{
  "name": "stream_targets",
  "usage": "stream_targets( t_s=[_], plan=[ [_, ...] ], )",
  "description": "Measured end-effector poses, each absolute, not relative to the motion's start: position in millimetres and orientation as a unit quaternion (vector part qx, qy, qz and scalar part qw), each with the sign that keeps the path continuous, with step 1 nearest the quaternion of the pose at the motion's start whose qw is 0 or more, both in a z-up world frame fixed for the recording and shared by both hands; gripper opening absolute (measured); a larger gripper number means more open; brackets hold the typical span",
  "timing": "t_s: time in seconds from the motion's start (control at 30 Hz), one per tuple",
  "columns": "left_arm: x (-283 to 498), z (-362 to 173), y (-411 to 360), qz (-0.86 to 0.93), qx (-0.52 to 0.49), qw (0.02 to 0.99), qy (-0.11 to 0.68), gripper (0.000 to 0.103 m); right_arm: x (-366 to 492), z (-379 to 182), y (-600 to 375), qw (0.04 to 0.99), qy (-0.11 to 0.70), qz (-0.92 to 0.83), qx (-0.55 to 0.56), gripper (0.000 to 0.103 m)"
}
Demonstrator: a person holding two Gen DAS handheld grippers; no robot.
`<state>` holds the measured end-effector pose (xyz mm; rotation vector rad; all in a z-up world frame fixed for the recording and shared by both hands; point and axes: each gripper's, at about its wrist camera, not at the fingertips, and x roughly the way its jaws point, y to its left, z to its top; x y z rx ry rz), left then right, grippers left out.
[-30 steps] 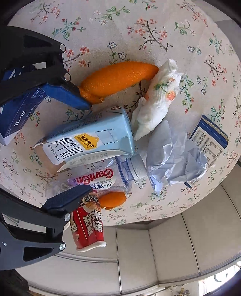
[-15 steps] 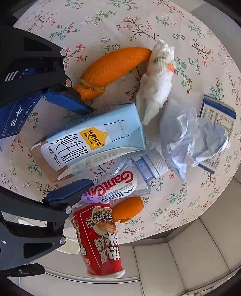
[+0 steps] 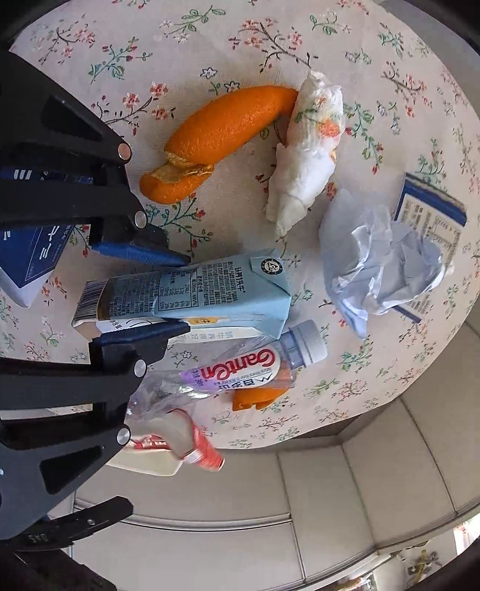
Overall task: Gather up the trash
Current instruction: 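Lift the milk carton off the table with the left gripper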
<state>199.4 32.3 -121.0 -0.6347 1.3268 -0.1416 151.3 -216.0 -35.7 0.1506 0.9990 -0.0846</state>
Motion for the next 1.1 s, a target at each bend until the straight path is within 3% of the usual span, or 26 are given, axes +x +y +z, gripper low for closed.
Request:
stream_targets(
  t_s=[0.03,0.1,0.3,0.37,0.47,0.5,0.73,1.1],
  plan=[
    [200.4,-123.2,32.1,-0.062,-0.286,0.735,0.611,0.031,151.4,-35.6,-220.3,0.874,0.477,-0.045,0.076,0.096],
    [205.3,-128.7,28.6,-0.043,-0.278,0.736,0.616,0.054,151.2,-34.3,-236.0,0.876,0.471,-0.064,0.084,0.096],
    [206.9,-131.4,11.3,-0.032,-0.266,0.742,0.615,0.085,148.9,-42.0,-298.6,0.856,0.478,-0.115,0.158,0.096],
    [208.3,-130.3,0.4,-0.022,-0.237,0.752,0.615,0.084,148.9,-45.6,-306.1,0.848,0.486,-0.112,0.179,0.096],
    [208.5,-127.4,-6.1,-0.018,-0.212,0.769,0.603,0.07,148.6,-48.7,-306.3,0.843,0.495,-0.101,0.183,0.096],
    [207.7,-125.8,-2.8,-0.021,-0.215,0.769,0.601,0.051,148.7,-49.0,-305.2,0.843,0.497,-0.097,0.182,0.096],
    [199.6,-118.9,17.8,-0.065,-0.284,0.755,0.587,0.05,150.7,-49.1,-302.1,0.837,0.506,-0.076,0.193,0.096],
    [162.0,-17.4,106.3,-0.058,-0.33,0.821,0.462,0.05,161.9,-45.7,-206.7,0.837,0.522,0.045,0.159,0.096]
  ],
)
